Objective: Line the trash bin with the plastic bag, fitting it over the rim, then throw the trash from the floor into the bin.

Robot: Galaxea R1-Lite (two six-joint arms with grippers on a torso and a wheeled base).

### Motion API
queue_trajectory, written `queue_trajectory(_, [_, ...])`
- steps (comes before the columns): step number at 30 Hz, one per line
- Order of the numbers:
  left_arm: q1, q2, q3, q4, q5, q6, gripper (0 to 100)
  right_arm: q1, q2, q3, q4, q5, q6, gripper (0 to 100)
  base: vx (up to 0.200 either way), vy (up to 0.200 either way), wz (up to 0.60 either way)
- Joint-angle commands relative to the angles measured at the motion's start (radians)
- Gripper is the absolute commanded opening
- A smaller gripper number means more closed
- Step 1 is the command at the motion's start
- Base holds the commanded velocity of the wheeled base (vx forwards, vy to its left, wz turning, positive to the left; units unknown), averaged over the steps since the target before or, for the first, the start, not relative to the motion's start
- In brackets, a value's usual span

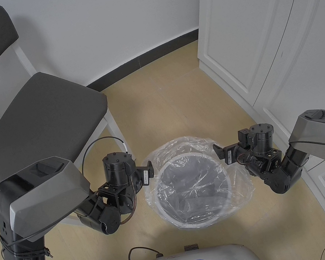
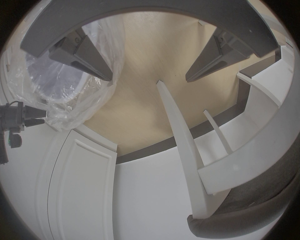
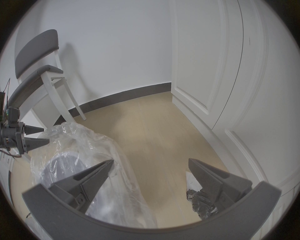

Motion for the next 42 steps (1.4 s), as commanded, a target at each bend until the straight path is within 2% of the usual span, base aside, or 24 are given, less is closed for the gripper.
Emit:
queue_trajectory(1, [0.018,0.043,-0.029,0.000,0.003,-0.003,100,-0.001,0.048,-0.037,0.000,-0.009,0.012,100,0.000,0.000,0.00])
queue_trajectory(8, [0.035,0.105,-0.080,0.000,0.005,-0.018,100,0.000,0.089,-0.089,0.003,-0.024,0.044,100,0.000,0.000,0.00])
queue_trajectory(19, [0.041,0.102,-0.066,0.012,0.006,-0.015,100,-0.015,0.105,-0.089,0.019,-0.024,0.041,100,0.000,0.000,0.00])
queue_trajectory(26, [0.050,0.086,-0.043,0.069,0.006,-0.015,100,-0.023,0.121,-0.104,0.020,-0.022,0.042,100,0.000,0.000,0.00])
queue_trajectory(30, [0.053,0.077,-0.043,0.070,0.005,-0.015,100,-0.027,0.112,-0.112,0.011,-0.016,0.058,100,0.000,0.000,0.00])
queue_trajectory(31, [0.053,0.063,-0.037,0.072,0.005,-0.017,100,-0.017,0.072,-0.093,0.014,-0.010,0.090,100,0.000,0.000,0.00])
queue_trajectory(33, [0.052,0.050,-0.024,0.072,0.005,-0.017,100,-0.004,0.006,-0.053,0.030,0.001,0.121,100,0.000,0.000,0.00])
queue_trajectory(36, [0.052,0.036,-0.014,0.072,0.005,-0.015,100,0.002,-0.075,0.019,0.073,0.039,0.122,100,0.000,0.000,0.00])
queue_trajectory(42, [0.052,0.033,-0.003,0.072,0.005,-0.013,100,-0.034,-0.153,0.048,0.223,0.045,0.118,100,0.000,0.000,0.00])
